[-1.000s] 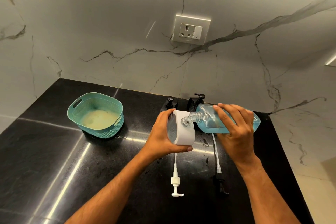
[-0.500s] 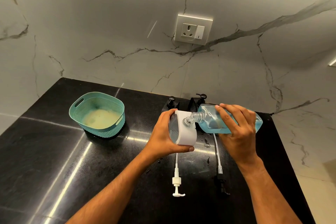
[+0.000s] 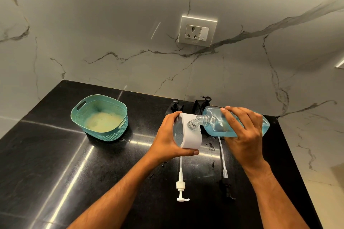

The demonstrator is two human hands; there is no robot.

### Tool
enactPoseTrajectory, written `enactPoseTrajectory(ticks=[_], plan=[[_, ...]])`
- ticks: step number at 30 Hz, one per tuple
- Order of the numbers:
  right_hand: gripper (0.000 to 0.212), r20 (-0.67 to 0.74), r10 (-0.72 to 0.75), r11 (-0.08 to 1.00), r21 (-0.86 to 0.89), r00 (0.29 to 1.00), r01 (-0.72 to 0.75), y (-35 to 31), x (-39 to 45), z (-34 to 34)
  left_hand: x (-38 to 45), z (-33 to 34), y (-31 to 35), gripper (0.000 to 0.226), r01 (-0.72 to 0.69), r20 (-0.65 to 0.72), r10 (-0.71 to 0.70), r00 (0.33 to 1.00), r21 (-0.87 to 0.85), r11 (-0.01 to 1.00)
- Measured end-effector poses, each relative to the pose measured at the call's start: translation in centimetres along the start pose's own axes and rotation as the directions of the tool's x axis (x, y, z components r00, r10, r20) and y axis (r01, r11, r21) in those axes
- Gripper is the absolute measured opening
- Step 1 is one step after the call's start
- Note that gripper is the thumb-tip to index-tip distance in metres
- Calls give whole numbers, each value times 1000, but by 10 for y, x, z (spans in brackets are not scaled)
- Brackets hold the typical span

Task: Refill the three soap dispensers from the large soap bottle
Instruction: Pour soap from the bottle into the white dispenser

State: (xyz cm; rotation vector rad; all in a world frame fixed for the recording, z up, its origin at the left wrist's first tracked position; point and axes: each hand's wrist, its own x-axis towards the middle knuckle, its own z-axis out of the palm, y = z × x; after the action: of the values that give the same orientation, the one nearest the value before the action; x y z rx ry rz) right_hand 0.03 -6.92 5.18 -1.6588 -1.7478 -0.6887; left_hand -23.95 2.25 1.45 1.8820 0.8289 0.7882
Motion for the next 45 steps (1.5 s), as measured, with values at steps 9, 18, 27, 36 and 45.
enactPoseTrajectory(ticks=[9,18,27,36,45], plan=[[58,1,-5,1000,-6,1000,5,1,1,-1,1,0,-1,123,-1,5,1,1000,-7,1000],[59,2,-17,1000,-12,1000,17,2,2,-3,1,0,-1,123,-8,8,8,1000,-13,1000],[60,5,-26,1000,-18,1000,26,6,1,-2,1,1,-2,122,-13,3,13,1000,-21,1000],[61,10,-27,999,-18,1000,28,3,4,-4,2,1,-2,122,-8,2,8,1000,-7,1000],[59,12,-31,999,-24,999,31,4,3,-4,2,1,0,122,0,4,0,1000,-3,1000]])
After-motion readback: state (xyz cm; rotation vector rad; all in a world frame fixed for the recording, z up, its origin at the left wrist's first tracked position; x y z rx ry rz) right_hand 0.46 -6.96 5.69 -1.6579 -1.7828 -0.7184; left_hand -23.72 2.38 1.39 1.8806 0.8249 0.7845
